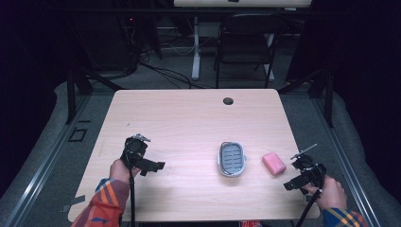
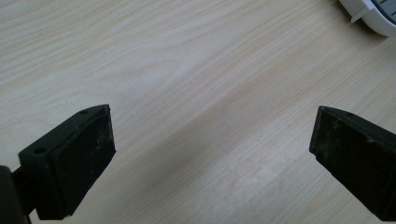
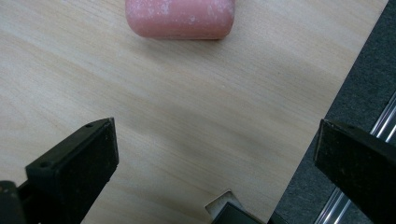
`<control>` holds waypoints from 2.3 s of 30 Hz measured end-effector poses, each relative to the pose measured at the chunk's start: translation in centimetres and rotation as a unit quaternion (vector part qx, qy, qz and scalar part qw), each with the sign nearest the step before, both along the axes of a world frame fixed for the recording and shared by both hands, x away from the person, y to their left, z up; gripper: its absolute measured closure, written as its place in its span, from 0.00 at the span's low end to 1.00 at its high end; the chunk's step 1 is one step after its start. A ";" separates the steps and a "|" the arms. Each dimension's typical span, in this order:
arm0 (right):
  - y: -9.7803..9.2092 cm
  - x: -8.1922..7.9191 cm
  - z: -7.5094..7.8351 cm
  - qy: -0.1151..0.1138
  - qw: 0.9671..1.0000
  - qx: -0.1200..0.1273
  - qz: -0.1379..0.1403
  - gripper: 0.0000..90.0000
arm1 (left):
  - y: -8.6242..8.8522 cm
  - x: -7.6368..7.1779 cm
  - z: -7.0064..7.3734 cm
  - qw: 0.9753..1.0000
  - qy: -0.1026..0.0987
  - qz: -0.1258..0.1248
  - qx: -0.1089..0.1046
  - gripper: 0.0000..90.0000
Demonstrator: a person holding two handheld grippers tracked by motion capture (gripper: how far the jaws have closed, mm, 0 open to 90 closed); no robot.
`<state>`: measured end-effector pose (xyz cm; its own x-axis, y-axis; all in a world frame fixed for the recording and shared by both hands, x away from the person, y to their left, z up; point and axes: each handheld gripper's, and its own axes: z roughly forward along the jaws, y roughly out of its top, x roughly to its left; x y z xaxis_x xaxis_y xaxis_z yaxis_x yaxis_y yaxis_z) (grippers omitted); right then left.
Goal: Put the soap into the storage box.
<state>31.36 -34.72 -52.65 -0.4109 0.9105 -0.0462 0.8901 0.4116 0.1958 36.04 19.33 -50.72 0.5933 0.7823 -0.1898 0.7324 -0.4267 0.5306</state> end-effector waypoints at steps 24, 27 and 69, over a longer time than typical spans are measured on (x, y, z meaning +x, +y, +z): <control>0.6 0.9 0.4 0.006 1.000 0.006 -0.003 0.00 | 0.1 0.0 0.0 1.000 0.001 -0.003 -0.007 0.00; 0.8 1.1 0.6 -0.001 1.000 0.010 -0.001 0.00 | 0.1 0.0 0.0 1.000 0.002 -0.003 -0.009 0.00; 3.8 5.1 1.3 -0.013 1.000 0.024 0.012 0.00 | -0.1 0.1 -0.1 1.000 0.005 -0.008 -0.007 0.00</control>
